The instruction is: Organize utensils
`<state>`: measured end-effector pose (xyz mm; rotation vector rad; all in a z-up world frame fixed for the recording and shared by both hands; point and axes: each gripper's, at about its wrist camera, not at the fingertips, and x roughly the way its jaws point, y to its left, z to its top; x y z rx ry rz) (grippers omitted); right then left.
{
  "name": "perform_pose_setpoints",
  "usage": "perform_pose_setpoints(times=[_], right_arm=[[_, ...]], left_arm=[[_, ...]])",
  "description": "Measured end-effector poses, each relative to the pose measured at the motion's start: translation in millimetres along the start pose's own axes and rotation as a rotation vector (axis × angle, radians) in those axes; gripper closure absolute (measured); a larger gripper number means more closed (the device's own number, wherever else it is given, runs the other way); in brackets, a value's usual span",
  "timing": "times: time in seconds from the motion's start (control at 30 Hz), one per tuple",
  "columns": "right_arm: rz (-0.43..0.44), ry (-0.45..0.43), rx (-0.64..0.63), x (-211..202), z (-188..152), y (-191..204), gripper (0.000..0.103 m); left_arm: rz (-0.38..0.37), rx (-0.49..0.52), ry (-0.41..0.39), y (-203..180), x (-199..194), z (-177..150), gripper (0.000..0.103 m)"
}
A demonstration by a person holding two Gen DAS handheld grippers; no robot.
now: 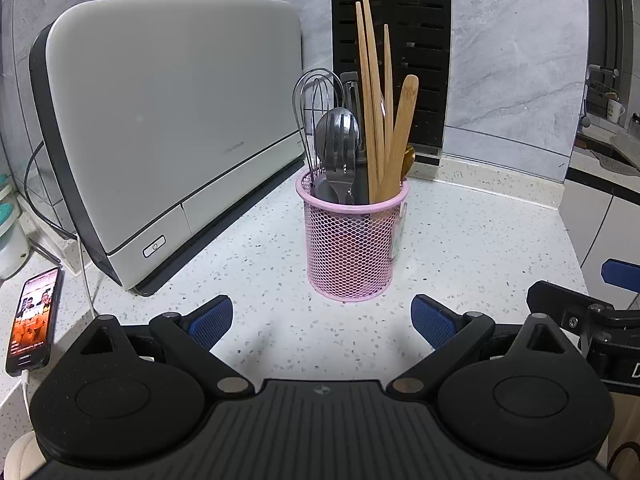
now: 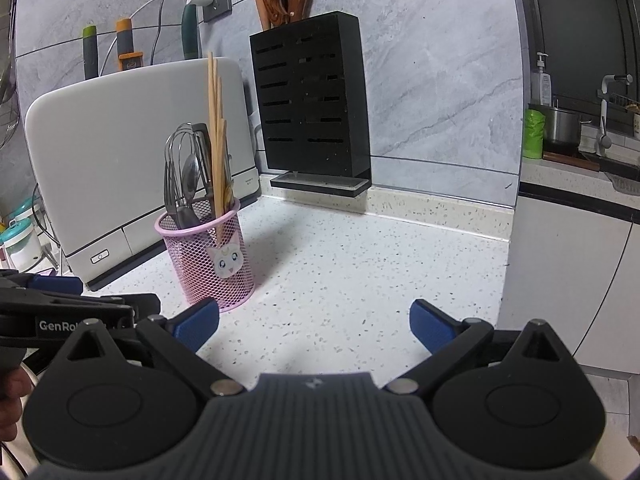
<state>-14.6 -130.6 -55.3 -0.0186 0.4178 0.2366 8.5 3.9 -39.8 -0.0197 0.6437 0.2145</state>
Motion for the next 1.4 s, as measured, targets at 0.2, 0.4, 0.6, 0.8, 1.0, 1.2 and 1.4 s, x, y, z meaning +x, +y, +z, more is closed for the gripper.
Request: perform_pose_setpoints(times=[0.2, 0.4, 0.6, 0.8, 1.0, 1.2, 1.4], right_arm=[[-0.003, 0.005, 0.001, 1.1, -0.5, -0.1, 0.004], [-0.001, 0.010, 0.000, 2.4, -1.9, -0.2, 0.004], [0.000, 0.015, 0.000, 3.6, -2.3, -0.8, 0.004], [0.003, 0.023, 0.000, 4.5, -3.0, -0.1, 0.004], [0.005, 0.025, 0.000, 4.5, -3.1, -0.3, 0.004], [0.007, 0.032, 0.003, 4.5, -3.3, -0.6, 0.004], [0.009, 0.041, -0.002, 6.0, -2.9, 0.1, 0.004]], left_arm=[[-0.002, -0.005, 0.003, -0.4, 0.0, -0.7, 0.000], [-0.002, -0.002, 0.007, -1.7, 0.8, -0.4, 0.000], [-0.001, -0.008, 0.001, -2.0, 0.6, -0.4, 0.000], [-0.005, -0.010, -0.002, -2.0, 0.2, -0.3, 0.000], [-0.001, -0.008, -0.006, -1.9, -0.9, 0.1, 0.000], [-0.005, -0.001, -0.010, -3.4, -1.7, 0.1, 0.000], [-0.015, -0.001, -0.022, -3.3, -3.0, -0.7, 0.000]])
